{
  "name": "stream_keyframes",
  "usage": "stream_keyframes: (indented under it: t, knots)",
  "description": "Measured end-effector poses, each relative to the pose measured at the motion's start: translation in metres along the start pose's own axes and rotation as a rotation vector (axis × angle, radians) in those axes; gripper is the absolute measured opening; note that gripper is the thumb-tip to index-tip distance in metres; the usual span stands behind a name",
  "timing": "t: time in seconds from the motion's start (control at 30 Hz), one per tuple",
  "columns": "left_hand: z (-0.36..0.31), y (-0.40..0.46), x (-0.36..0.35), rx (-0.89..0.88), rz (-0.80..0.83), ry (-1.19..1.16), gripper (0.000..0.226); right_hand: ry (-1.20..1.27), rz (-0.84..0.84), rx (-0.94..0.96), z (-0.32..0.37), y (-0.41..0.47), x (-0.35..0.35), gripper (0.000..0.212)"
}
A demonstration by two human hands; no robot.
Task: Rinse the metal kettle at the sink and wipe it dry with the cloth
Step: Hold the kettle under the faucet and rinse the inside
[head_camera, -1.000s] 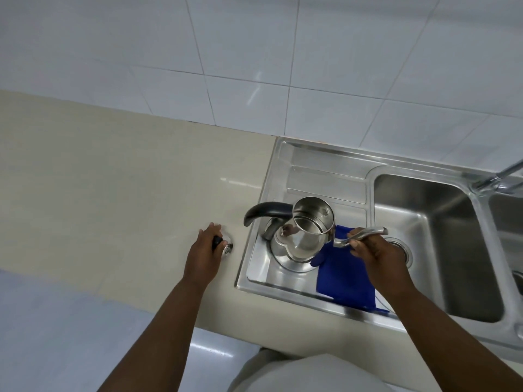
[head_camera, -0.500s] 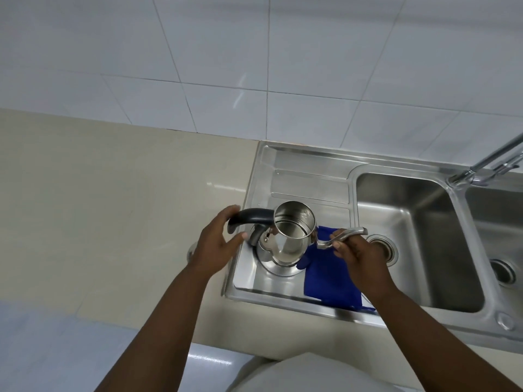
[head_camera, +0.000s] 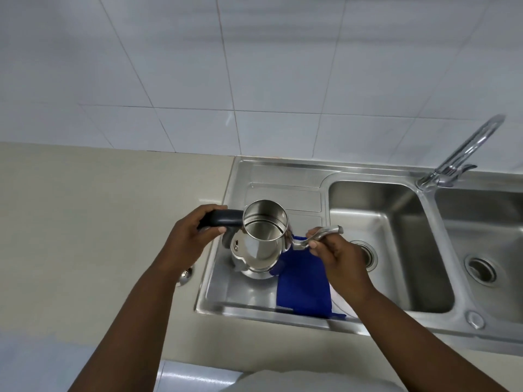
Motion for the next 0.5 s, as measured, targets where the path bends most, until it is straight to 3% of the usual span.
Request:
stream_keyframes:
  t: [0.17, 0.5]
  knots:
    - [-0.041, 0.021, -0.045, -0.035, 0.025, -0.059, 0.041, 0.024, -0.082, 0.02, -0.006, 0.006, 0.066, 0.014]
    - [-0.081, 0.065, -0.2, -0.044, 0.157, -0.067, 0.039, 0.021, -0.249, -0.019, -0.062, 0.009, 0.211, 0.009]
Point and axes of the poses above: each hand's wrist, its own y-axis towards the middle knuckle, its own x-axis out of the back of the hand, z = x × y, the point moved 9 cm from there along y, towards the middle knuckle, and after that the axes turned 15 degrees about -x, right-handed, at the moved point
